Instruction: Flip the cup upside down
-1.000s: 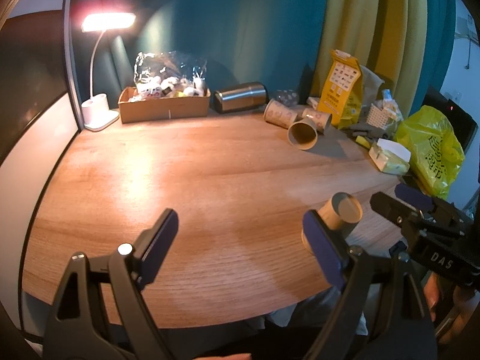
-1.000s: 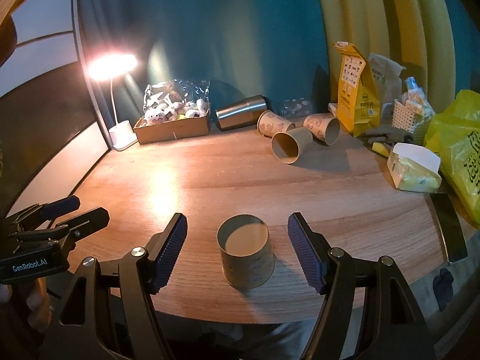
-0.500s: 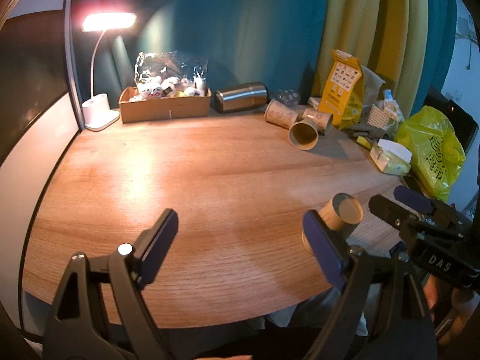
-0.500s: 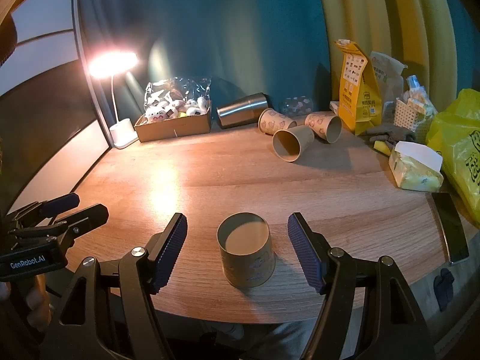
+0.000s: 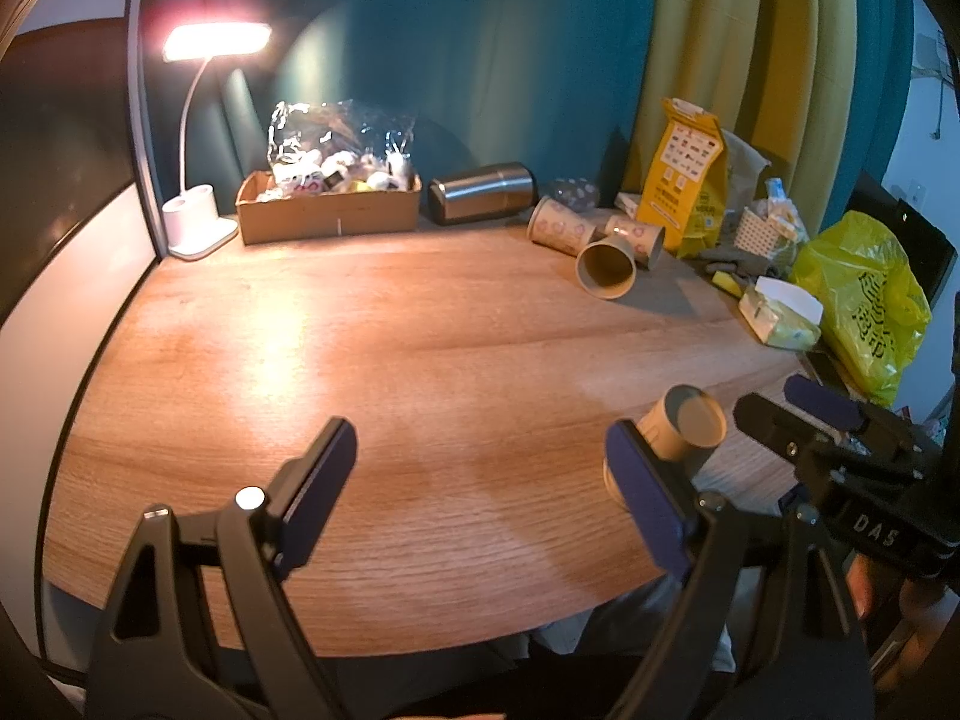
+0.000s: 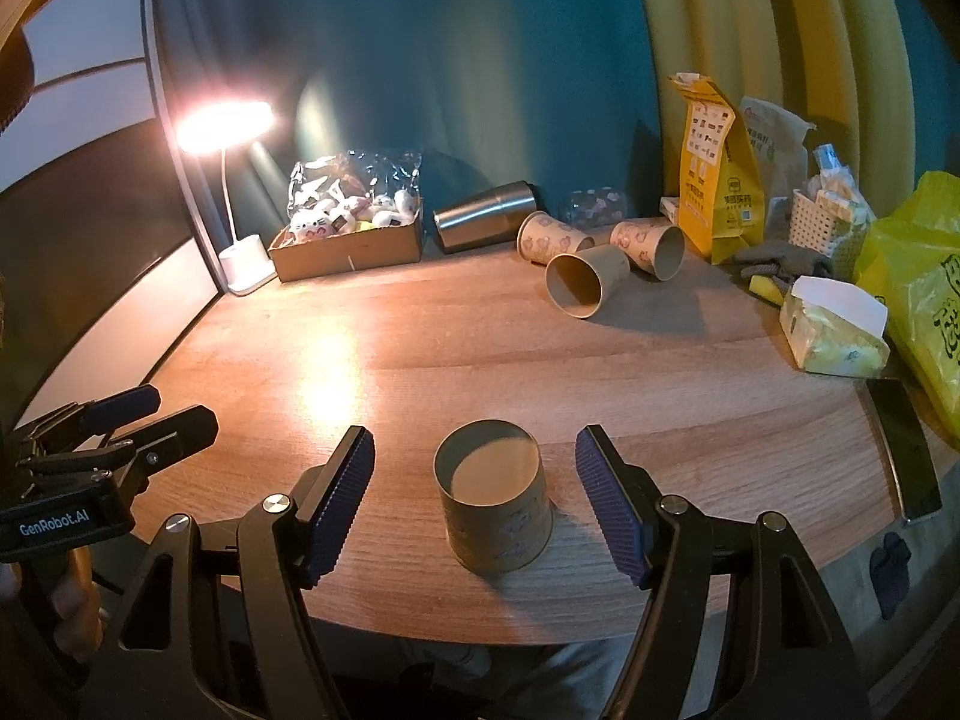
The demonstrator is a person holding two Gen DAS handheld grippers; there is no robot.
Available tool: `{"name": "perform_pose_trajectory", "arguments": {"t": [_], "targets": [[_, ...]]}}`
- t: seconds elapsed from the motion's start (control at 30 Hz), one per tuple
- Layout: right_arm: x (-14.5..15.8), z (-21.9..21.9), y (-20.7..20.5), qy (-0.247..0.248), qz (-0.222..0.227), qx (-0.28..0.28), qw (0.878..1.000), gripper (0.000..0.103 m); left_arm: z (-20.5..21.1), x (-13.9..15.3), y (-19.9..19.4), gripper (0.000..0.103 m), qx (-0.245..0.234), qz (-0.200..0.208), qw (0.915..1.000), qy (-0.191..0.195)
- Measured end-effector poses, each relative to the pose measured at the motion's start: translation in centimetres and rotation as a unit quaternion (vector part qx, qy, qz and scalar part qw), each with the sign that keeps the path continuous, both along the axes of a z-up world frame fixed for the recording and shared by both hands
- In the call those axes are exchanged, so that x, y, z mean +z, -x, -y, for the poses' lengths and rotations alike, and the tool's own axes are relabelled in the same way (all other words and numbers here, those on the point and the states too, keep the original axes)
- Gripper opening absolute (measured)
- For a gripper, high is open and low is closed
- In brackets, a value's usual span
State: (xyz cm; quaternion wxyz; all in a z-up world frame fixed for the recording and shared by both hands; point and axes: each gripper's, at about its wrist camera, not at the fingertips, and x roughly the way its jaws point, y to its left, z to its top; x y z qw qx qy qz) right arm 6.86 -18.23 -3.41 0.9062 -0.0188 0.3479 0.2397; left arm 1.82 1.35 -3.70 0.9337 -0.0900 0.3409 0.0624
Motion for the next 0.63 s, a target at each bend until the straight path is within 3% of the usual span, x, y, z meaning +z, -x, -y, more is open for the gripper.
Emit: {"name": "perform_pose_trajectory", "arguments": {"t": [0.63], "targets": [[-1.6,0.0,-0.2,0.001,-0.015,0.017,1.000,0.073,0.2,-0.4,-0.1,0.086,-0.006,0.001,1.0000,-0.004]]}}
